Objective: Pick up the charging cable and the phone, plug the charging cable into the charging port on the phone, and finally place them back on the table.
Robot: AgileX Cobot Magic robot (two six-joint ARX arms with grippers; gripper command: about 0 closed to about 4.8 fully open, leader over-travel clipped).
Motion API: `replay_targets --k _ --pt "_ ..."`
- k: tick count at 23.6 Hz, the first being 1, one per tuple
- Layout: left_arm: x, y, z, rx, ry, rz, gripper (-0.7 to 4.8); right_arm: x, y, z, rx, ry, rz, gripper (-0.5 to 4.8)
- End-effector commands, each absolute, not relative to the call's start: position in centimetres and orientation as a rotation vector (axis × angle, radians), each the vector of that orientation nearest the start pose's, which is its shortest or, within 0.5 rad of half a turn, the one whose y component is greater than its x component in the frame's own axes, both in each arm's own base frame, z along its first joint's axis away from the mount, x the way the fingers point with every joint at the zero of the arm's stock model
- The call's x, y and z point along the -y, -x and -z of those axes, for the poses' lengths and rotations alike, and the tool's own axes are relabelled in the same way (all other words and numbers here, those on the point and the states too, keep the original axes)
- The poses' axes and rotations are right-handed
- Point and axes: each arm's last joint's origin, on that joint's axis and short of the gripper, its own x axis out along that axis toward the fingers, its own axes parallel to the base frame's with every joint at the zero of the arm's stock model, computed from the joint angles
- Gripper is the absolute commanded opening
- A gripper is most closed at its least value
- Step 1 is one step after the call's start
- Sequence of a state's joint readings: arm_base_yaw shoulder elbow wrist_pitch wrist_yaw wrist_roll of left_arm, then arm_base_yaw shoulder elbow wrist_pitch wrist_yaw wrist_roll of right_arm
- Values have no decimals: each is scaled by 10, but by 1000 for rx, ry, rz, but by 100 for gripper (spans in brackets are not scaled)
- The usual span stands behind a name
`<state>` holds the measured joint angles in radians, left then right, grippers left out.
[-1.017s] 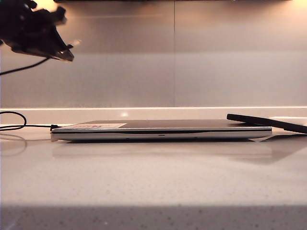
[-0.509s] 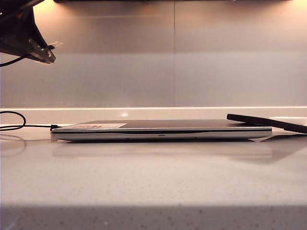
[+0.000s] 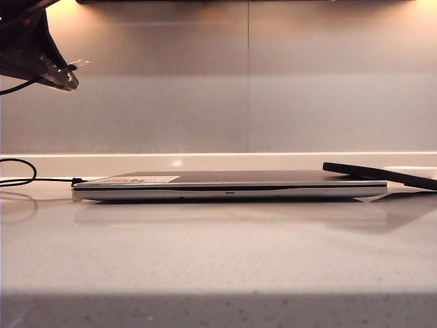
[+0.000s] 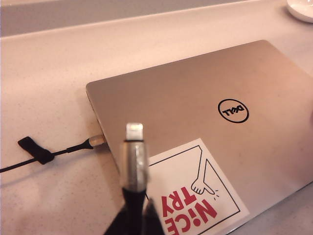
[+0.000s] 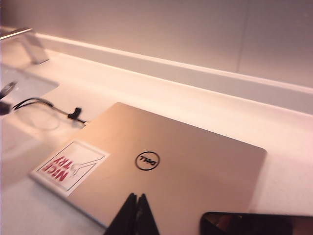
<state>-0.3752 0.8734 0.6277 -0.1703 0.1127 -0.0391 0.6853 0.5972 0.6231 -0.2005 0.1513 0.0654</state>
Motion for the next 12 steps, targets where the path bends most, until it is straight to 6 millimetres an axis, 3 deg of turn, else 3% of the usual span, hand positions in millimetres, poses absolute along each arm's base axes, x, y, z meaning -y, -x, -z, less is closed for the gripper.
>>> replay_targets --k 1,8,12 --pt "74 -177 -271 -386 -14 480 -6 -78 -116 -304 -193 -105 -457 -1" --pt "81 -177 -271 -365 -50 523 -6 -45 -135 -294 -321 -357 -341 -1" --pt "87 -178 -267 -381 -83 550 -6 -36 -144 -288 -385 -457 -317 -1"
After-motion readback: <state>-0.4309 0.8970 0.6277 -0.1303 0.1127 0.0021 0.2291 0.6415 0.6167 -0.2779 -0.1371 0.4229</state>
